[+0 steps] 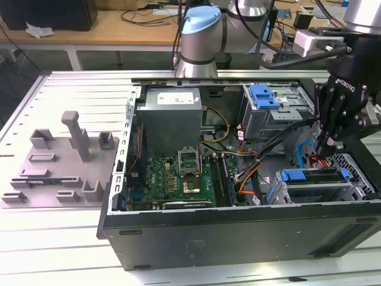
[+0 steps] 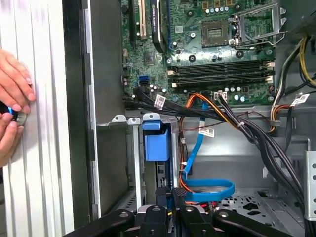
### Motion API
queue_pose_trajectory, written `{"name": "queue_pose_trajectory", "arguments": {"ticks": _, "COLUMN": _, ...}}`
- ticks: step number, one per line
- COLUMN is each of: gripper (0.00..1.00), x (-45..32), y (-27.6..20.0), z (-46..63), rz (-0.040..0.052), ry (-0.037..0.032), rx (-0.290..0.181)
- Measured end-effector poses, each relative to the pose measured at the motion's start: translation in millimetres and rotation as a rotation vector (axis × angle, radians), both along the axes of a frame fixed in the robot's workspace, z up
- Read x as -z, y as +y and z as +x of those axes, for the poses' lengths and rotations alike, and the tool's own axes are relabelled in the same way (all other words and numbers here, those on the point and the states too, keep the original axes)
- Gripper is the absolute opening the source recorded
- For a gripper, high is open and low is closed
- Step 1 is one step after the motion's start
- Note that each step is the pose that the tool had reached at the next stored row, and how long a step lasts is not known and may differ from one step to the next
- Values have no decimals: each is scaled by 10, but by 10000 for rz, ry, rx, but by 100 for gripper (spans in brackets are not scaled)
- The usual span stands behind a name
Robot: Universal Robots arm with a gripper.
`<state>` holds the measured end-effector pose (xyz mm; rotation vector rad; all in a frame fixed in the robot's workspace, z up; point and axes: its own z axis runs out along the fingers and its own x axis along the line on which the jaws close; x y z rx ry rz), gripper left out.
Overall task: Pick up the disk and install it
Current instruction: 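Insert the second disk wire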
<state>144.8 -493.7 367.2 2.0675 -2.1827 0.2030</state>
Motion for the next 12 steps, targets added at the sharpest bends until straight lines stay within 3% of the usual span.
{"name": "queue_pose_trajectory", "arguments": {"ticks": 3, "gripper": 16, "x": 0, "y": -67, "z": -3, "rz": 316, "ry": -32, "rx": 1}}
{"name": "queue_pose_trajectory", "arguments": {"ticks": 6, "gripper": 16, "x": 1, "y": -121, "z": -5, "rz": 561, "ry": -46, "rx": -1}}
{"name": "queue_pose_trajectory", "arguments": {"ticks": 12, "gripper": 16, "x": 9, "y": -181, "z": -7, "rz": 839, "ry": -52, "rx": 1}}
